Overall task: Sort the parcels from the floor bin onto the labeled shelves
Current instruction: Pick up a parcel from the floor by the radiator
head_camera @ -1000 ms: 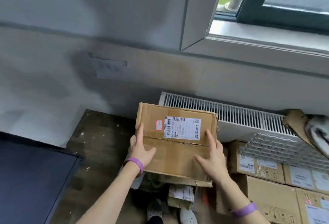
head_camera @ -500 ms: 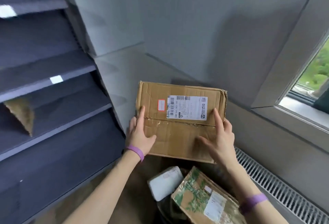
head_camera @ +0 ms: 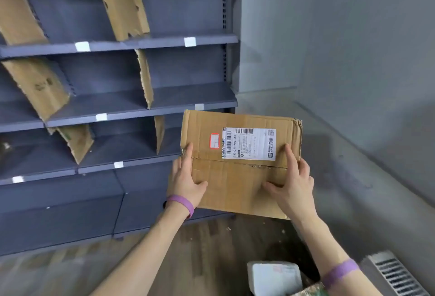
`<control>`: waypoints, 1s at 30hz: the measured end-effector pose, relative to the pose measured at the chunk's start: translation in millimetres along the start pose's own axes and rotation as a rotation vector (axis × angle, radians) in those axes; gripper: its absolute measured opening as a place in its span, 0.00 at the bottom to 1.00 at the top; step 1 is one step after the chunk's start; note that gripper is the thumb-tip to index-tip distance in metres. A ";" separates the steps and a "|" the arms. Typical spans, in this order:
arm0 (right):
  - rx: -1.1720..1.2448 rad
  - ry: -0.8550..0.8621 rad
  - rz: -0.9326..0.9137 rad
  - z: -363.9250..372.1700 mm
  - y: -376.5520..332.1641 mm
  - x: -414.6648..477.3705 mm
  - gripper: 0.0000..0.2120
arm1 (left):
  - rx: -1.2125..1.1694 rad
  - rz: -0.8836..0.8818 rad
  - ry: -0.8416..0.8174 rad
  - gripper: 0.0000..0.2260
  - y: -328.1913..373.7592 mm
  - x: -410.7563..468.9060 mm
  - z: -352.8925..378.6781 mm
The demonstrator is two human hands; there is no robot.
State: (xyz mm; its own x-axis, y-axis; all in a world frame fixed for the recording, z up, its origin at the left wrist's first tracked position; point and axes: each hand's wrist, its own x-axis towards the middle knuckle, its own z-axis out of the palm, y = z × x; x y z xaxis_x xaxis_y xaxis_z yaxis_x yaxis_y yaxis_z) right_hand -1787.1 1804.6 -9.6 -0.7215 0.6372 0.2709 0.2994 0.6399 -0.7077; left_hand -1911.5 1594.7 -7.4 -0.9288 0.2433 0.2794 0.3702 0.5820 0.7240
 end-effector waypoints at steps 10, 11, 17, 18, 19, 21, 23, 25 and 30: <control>0.010 -0.185 -0.054 80.7 -64.6 -3.0 0.46 | -0.012 -0.158 0.043 0.44 -75.0 2.5 -64.7; 0.011 -0.196 -0.059 88.6 -71.6 -1.5 0.46 | -0.008 -0.169 0.051 0.44 -81.9 5.6 -70.9; 0.012 -0.239 -0.081 142.5 -116.0 8.7 0.46 | 0.005 -0.207 0.085 0.44 -127.2 31.1 -109.4; 0.012 -0.245 -0.086 153.0 -124.3 10.4 0.46 | 0.001 -0.211 0.091 0.44 -136.0 36.2 -116.4; 0.011 -0.252 -0.090 163.9 -132.8 12.0 0.46 | -0.003 -0.214 0.097 0.44 -145.1 41.4 -123.5; 0.008 -0.267 -0.098 187.3 -150.3 14.0 0.46 | -0.009 -0.226 0.107 0.44 -165.2 52.3 -139.0; 0.007 -0.287 -0.110 211.8 -166.0 14.7 0.46 | -0.003 -0.246 0.114 0.44 -186.4 62.2 -154.0; 0.012 -0.317 -0.117 235.1 -179.7 16.4 0.47 | 0.010 -0.274 0.120 0.45 -206.9 71.1 -166.9; 0.022 -0.378 -0.148 289.2 -205.5 34.6 0.47 | 0.025 -0.340 0.142 0.45 -249.1 97.2 -185.6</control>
State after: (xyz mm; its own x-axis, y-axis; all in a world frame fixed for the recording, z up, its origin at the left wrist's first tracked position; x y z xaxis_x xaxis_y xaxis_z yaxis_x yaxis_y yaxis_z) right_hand -2054.1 1570.9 -43.5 -0.9360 0.3328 0.1149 0.1640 0.7009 -0.6941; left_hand -2096.5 1329.3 -43.5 -0.9909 -0.0764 0.1112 0.0384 0.6301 0.7755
